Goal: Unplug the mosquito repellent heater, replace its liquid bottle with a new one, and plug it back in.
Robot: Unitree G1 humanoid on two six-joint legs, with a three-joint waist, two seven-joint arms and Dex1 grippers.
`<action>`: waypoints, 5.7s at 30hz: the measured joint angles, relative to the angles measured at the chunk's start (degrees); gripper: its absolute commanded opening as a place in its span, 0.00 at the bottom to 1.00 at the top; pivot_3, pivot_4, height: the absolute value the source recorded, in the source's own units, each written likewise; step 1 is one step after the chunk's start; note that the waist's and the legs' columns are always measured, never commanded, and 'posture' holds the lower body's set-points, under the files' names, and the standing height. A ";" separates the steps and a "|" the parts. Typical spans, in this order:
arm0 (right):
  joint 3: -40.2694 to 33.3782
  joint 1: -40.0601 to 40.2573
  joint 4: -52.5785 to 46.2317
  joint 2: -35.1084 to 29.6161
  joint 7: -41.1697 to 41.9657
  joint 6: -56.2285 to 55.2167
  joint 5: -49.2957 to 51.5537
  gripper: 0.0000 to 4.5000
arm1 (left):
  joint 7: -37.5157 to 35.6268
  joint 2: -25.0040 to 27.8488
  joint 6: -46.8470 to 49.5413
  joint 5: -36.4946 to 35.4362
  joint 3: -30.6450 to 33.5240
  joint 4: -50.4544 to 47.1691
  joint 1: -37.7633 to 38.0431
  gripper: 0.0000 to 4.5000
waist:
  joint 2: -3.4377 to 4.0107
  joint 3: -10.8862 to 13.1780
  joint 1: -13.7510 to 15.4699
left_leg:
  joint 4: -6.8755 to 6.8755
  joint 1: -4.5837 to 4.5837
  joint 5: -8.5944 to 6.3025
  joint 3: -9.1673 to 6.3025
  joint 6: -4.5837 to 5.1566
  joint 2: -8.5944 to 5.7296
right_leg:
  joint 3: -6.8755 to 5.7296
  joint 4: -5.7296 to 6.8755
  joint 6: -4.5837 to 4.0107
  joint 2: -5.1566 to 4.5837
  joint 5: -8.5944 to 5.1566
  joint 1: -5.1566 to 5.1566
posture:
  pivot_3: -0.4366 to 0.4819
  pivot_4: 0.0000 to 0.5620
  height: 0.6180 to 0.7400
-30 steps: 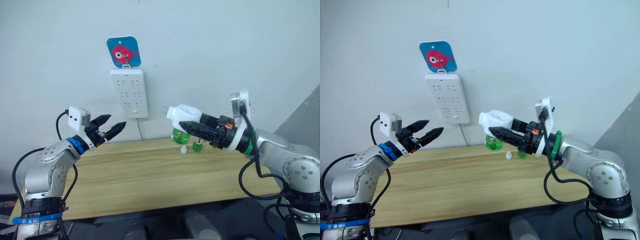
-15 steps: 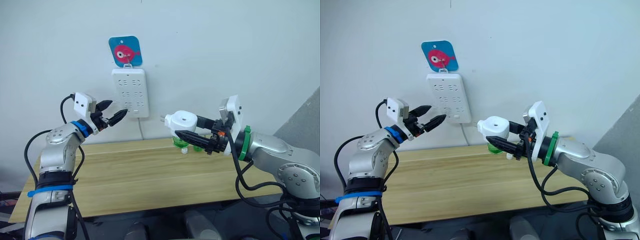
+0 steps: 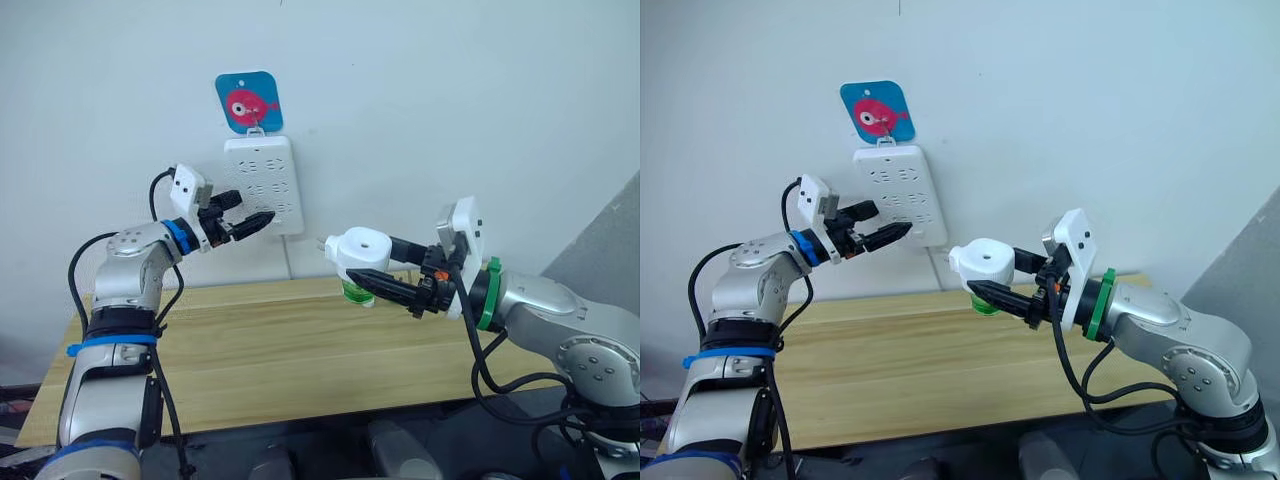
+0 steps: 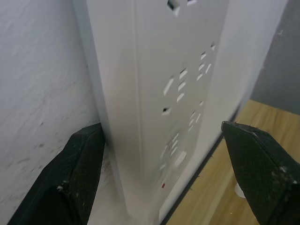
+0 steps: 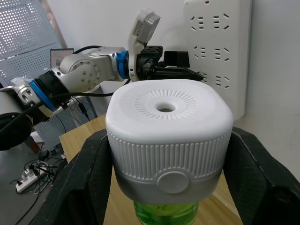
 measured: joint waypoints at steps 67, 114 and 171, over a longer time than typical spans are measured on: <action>15.46 -12.08 31.94 37.08 -10.28 -11.93 -49.72 0.65 | -2.88 0.46 6.64 -0.09 0.43 -1.99 -1.68 0.29 | -0.01 -0.02 -0.80 | 0.06 0.00 0.04 -0.70 -0.04 -0.05 | -0.52 0.26 -0.04 -0.05 0.02 0.09 | 0.25 0.12 0.87; 15.64 -5.63 20.38 28.79 1.96 -2.71 -51.28 1.00 | 0.95 1.70 -1.51 2.75 0.60 1.54 0.12 0.77 | -0.01 -0.02 -1.01 | -0.54 -0.06 0.33 -1.18 -0.22 -0.01 | -1.08 0.09 -0.34 -0.02 0.08 0.02 | 0.27 0.13 0.87; 21.21 -8.94 35.03 34.78 3.77 -22.26 -58.04 0.01 | 16.28 0.15 6.27 -9.56 10.69 -65.67 54.38 0.91 | -0.04 0.69 4.15 | -0.92 0.16 0.31 -1.07 -0.30 0.09 | -1.18 0.02 -0.84 -0.12 -0.23 0.03 | 0.37 0.17 0.87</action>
